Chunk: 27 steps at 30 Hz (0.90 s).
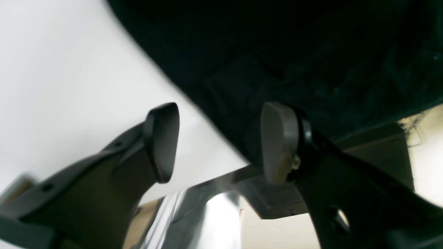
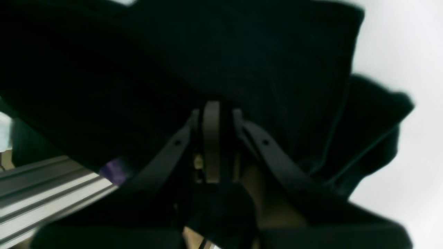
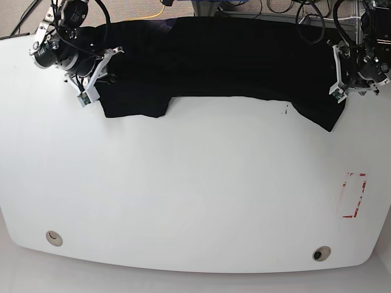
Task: Layout the t-shirt on the table in an organized manner, then fold the t-shirt properly
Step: 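Release and reposition both grippers onto the folded shirt edge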
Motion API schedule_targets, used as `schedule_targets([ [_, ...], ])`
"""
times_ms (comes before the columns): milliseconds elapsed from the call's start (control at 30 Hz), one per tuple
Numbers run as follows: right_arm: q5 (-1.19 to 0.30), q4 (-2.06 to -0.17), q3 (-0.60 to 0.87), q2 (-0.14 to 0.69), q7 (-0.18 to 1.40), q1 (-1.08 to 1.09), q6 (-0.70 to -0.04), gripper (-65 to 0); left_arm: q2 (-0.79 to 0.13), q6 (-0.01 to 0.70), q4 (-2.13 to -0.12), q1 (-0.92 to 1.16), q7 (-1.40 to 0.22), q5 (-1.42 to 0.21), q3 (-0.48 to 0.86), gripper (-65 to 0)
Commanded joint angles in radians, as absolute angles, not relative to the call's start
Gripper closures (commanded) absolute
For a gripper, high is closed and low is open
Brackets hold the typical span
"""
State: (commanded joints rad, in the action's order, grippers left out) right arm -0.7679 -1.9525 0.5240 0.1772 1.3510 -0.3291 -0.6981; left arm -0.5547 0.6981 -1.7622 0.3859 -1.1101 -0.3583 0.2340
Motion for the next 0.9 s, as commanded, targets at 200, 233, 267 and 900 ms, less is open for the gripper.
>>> schedule_targets([
  [200,-0.633,-1.911,0.446,0.185,1.308,-0.332,-0.698,-4.8,-0.556,0.698,-1.639,0.315,-1.075,-0.358,0.176,-34.4],
  [233,-0.616,-1.91,0.435,0.185,1.293,-0.337,-0.698,-4.8,-0.556,0.698,-1.627,0.306,-1.075,-0.358,0.173,-33.6],
  [267,-0.587,-1.908,0.415,0.188,1.265,-0.344,-0.698,-4.8,-0.556,0.698,-1.61,0.295,-1.073,-0.358,0.173,-32.1],
  [900,-0.38,-1.6,0.366,0.255,1.118,-0.116,-0.698,-4.8,-0.556,0.698,-1.392,0.022,-1.07,-0.358,0.074,-28.5],
])
